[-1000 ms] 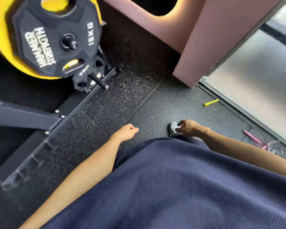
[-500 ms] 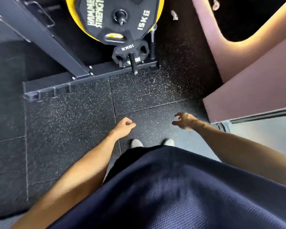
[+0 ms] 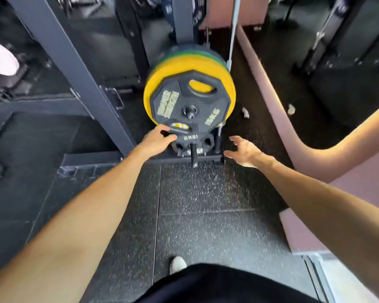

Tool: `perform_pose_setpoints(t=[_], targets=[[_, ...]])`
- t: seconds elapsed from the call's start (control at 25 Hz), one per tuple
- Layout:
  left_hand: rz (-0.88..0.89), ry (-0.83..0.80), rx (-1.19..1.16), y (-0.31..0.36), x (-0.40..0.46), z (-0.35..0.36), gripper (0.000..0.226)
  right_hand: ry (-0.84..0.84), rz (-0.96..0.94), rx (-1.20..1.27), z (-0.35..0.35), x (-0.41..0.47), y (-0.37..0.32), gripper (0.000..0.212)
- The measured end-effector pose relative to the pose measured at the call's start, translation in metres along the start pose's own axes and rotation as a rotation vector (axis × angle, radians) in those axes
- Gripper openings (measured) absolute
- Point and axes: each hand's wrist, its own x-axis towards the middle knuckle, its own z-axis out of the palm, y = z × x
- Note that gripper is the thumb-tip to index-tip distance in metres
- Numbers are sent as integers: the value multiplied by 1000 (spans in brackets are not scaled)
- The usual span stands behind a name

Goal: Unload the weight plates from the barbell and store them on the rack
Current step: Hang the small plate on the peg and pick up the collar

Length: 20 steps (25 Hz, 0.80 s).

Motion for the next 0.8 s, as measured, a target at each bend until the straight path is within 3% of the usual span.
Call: perform_pose_setpoints(t=[0.36, 0.8], targets=[[383, 373, -55, 162, -2, -162, 48, 370, -271, -65, -188, 28, -113, 69], [705, 666, 1, 311, -64, -309, 51, 728, -563, -81, -375, -17, -249, 67]])
